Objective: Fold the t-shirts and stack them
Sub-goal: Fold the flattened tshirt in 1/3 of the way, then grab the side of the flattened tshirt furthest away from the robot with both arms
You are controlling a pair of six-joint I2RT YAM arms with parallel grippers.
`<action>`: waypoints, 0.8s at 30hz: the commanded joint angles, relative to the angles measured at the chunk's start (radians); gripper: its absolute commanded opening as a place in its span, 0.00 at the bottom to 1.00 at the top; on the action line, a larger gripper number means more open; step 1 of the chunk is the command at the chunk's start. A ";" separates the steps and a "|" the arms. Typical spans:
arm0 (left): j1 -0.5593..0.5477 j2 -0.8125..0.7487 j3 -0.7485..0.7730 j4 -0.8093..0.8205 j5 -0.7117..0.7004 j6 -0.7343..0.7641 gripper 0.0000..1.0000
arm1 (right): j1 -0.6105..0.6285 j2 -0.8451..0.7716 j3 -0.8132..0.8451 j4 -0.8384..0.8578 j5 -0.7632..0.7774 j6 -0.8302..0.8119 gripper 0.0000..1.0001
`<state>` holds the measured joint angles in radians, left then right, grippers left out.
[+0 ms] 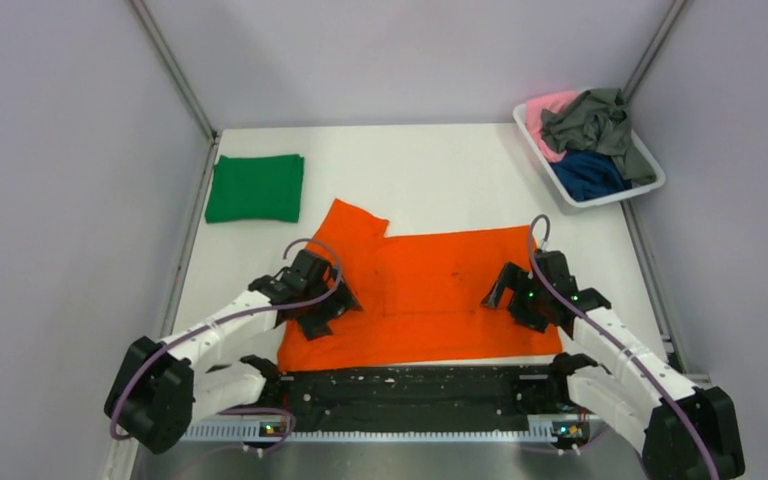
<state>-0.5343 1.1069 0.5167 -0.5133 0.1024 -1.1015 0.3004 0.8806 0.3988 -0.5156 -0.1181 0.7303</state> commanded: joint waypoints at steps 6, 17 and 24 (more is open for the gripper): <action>0.001 0.080 0.285 -0.213 -0.239 0.158 0.99 | 0.009 -0.051 0.186 -0.005 0.139 -0.101 0.99; 0.178 0.655 0.981 -0.259 -0.355 0.521 0.97 | 0.008 0.082 0.323 0.097 0.368 -0.210 0.99; 0.256 1.110 1.512 -0.359 -0.328 0.639 0.77 | 0.002 0.228 0.352 0.110 0.364 -0.260 0.99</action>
<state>-0.3119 2.0583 1.8118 -0.7818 -0.2325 -0.5671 0.3008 1.0592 0.6903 -0.4351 0.2176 0.5171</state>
